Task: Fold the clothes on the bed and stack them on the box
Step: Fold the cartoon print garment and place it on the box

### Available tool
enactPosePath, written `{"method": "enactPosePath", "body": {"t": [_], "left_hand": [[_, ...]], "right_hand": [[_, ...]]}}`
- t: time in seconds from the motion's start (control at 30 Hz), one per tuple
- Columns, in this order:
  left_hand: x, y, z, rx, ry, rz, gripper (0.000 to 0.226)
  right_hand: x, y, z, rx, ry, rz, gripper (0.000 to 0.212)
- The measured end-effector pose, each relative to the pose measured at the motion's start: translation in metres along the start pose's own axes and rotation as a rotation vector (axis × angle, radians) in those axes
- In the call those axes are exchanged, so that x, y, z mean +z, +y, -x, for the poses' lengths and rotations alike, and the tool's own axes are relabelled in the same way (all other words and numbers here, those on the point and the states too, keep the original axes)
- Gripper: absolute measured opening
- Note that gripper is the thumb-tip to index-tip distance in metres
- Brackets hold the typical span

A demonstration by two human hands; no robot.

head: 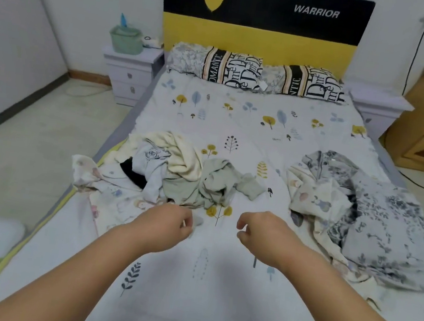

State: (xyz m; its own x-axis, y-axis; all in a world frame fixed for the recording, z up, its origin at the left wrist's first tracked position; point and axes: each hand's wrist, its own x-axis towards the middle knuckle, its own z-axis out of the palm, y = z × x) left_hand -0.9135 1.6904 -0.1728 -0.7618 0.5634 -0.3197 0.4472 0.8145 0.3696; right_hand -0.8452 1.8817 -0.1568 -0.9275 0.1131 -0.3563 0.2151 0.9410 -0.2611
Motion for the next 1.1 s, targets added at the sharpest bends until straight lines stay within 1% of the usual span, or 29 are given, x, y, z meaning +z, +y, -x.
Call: {"method": "enactPosePath", "body": {"t": [0.1,0.27,0.37,0.47,0.53,0.57,0.63,0.67,0.73,0.8,0.87,0.93,1.03,1.1], "left_hand": [[0.039,-0.017,-0.015,-0.008,-0.024,-0.018,0.020],[0.115,-0.046,-0.041,0.030,-0.028,-0.070,0.023],[0.159,-0.064,-0.057,0.043,-0.023,-0.091,0.022],[0.204,-0.080,-0.071,0.058,0.034,-0.181,0.026],[0.234,-0.087,-0.077,0.116,0.150,-0.247,0.037],[0.248,-0.092,-0.080,0.148,0.196,-0.263,0.043],[0.272,-0.103,-0.084,0.163,0.275,-0.336,0.043],[0.285,-0.107,-0.086,0.153,0.282,-0.350,0.043],[0.314,-0.114,-0.086,0.143,0.243,-0.367,0.047],[0.339,-0.121,-0.088,0.131,0.236,-0.377,0.051],[0.358,-0.127,-0.094,0.116,0.259,-0.363,0.052],[0.363,-0.129,-0.098,0.121,0.325,-0.341,0.052],[0.363,-0.128,-0.099,0.172,0.401,-0.349,0.053],[0.366,-0.132,-0.101,0.166,0.412,-0.378,0.053]], "right_hand": [[0.040,0.011,-0.017,0.036,-0.020,-0.021,0.030],[0.115,0.034,-0.041,0.120,-0.055,-0.039,0.029],[0.158,0.049,-0.053,0.184,-0.032,-0.038,0.028],[0.203,0.063,-0.063,0.234,0.012,-0.034,0.029],[0.235,0.071,-0.069,0.275,0.034,-0.030,0.029],[0.251,0.075,-0.071,0.288,0.053,-0.015,0.029],[0.282,0.083,-0.075,0.299,0.105,0.055,0.029],[0.297,0.087,-0.077,0.298,0.147,0.088,0.029],[0.324,0.090,-0.076,0.325,0.217,0.141,0.033],[0.350,0.091,-0.078,0.339,0.291,0.158,0.043],[0.373,0.090,-0.082,0.340,0.294,0.163,0.054],[0.385,0.091,-0.084,0.349,0.315,0.174,0.058],[0.389,0.096,-0.081,0.351,0.469,0.182,0.059],[0.393,0.098,-0.081,0.339,0.511,0.179,0.056]]}}
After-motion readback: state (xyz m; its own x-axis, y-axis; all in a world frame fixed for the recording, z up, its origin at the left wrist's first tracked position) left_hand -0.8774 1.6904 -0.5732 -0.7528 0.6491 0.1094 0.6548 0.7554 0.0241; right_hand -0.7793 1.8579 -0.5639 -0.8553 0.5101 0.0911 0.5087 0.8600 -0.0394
